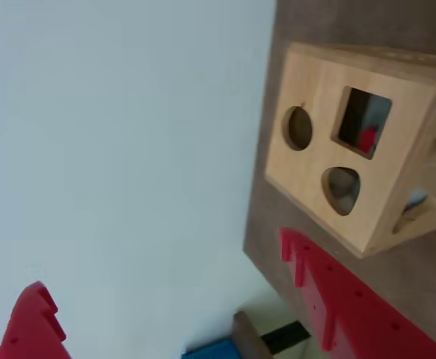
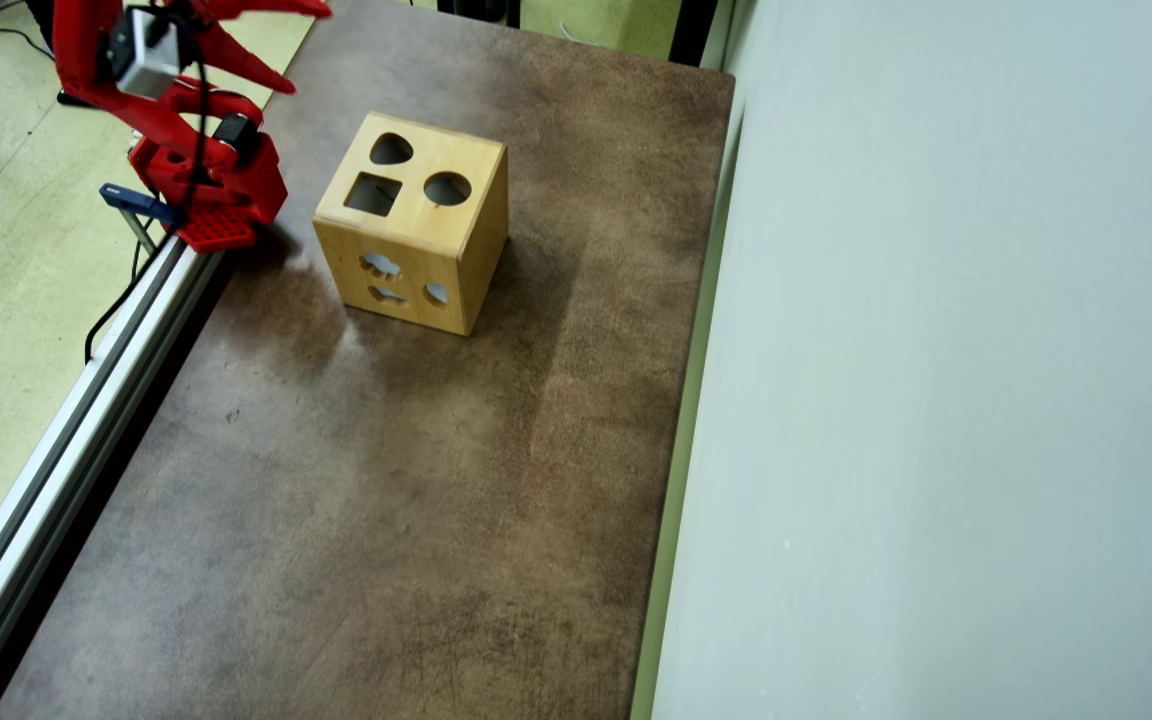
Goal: Pick and place the red cube on the square hole
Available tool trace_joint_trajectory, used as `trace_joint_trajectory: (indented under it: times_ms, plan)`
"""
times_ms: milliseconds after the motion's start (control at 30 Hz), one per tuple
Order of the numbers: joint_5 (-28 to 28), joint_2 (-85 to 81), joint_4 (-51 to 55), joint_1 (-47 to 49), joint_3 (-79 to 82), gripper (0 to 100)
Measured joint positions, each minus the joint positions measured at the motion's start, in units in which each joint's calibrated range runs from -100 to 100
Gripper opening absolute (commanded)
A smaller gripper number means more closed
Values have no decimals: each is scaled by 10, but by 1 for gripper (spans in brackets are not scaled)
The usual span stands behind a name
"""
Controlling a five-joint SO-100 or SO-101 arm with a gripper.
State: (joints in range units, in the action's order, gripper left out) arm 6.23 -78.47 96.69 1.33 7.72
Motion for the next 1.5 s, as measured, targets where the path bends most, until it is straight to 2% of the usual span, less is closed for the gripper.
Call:
trace_joint_trajectory:
  times_ms: [200, 600, 867, 1000, 1233, 1500]
  plan:
    - [0, -163, 2, 0, -8, 44]
    - [-2, -174, 2, 1, -15, 44]
    - [-88, -174, 6, 1, -14, 44]
    - [-92, -174, 6, 1, -12, 42]
    - [-69, -174, 6, 1, 33, 30]
    - [-67, -174, 7, 1, 42, 3]
